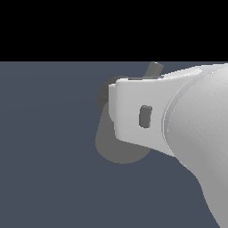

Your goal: Turn on the faucet by rotating a designated handle.

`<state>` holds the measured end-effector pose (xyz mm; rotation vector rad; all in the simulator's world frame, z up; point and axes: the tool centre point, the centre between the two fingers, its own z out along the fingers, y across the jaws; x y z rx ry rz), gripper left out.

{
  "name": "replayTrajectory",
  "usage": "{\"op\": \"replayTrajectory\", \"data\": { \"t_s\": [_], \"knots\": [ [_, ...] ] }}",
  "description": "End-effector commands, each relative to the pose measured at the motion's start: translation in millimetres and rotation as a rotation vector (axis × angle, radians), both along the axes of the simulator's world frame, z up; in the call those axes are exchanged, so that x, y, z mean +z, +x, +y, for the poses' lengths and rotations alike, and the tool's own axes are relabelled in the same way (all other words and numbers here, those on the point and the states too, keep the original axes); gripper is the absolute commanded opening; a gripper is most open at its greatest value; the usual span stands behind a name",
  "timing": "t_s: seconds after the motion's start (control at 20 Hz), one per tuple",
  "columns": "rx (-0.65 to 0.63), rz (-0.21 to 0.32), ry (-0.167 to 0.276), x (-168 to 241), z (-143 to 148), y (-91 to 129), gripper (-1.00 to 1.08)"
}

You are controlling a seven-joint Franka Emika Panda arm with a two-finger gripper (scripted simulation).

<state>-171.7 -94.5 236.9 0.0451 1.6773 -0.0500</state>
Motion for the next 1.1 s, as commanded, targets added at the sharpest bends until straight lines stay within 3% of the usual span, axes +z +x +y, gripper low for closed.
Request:
{"op": "replayTrajectory", "data": {
  "t_s": [0.0, 0.15, 0.2, 0.25, 1.05],
  "knots": [
    [0.038, -0.1, -0.013, 40.4, 23.1, 11.5, -1.0],
    [0.04, -0.105, -0.014, 45.1, 28.8, 11.9, -1.0],
    [0.01, -0.011, -0.001, 9.1, 13.6, -6.6, -1.0],
    [0.003, 0.015, 0.003, -2.1, 9.4, -1.2, -1.0],
    [0.027, -0.063, -0.008, 31.0, 64.2, 9.0, -1.0]
  ]
}}
